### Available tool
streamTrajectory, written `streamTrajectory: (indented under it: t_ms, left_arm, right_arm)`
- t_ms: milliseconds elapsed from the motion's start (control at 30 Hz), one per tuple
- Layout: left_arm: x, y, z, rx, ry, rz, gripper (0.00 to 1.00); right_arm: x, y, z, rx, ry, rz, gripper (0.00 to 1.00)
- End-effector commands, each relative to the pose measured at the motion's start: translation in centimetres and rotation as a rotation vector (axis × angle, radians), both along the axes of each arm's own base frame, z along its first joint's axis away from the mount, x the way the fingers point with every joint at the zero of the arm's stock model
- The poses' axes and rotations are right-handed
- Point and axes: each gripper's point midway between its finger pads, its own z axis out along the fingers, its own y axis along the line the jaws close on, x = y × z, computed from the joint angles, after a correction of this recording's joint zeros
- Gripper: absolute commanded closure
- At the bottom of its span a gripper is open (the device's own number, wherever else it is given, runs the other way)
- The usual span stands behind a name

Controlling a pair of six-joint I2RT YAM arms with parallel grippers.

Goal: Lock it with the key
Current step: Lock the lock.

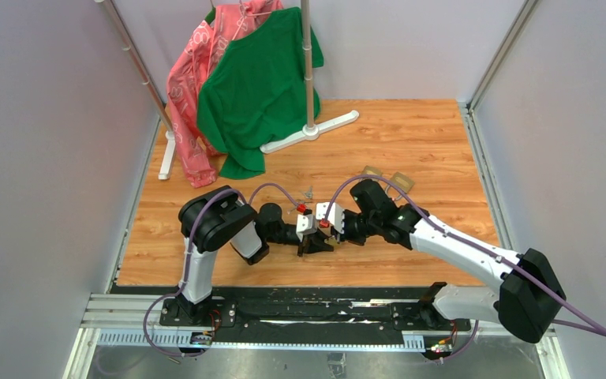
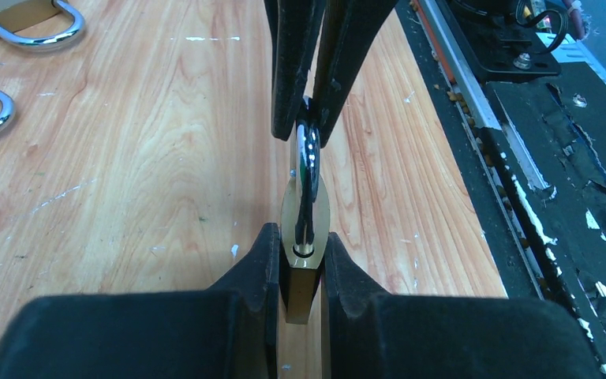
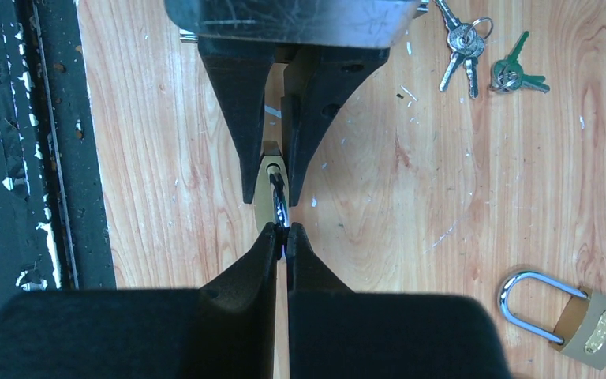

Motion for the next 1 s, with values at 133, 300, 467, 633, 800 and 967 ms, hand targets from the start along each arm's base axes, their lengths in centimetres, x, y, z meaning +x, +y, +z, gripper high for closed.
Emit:
streamTrajectory:
  t_ms: [133, 300, 467, 633, 800, 967]
  left_arm:
    - [0.2, 0.2, -1.2, 0.039, 0.037, 0.025, 1.00]
    - [0.4, 0.2, -1.4, 0.041, 0.047, 0.032, 1.00]
    - [0.5, 0.2, -1.4, 0.041, 0.045, 0.032, 1.00]
    - [0.4, 0.2, -1.3, 0.040, 0.041, 0.028, 1.00]
    - [0.4, 0.3, -1.4, 0.044, 0.040, 0.032, 1.00]
    - [0.5, 0.3, -1.5, 0.048, 0.037, 0.031, 1.00]
  right_arm:
    - [-2.1, -0.5, -3.8, -0.042, 0.084, 0.070, 1.00]
    - [-3.1, -1.0, -4.6, -0.061, 0.138, 0.065, 1.00]
    - [-4.4, -2.1, -3.8, -0.121, 0.204, 0.080, 1.00]
    - [-4.7, -1.9, -4.0, -0.125, 0.248, 0.059, 1.00]
    - [-4.3, -1.5, -3.6, -0.110, 0.248, 0.037, 1.00]
    - [-4.6, -1.0, -2.8, -0.091, 0.300, 0.015, 1.00]
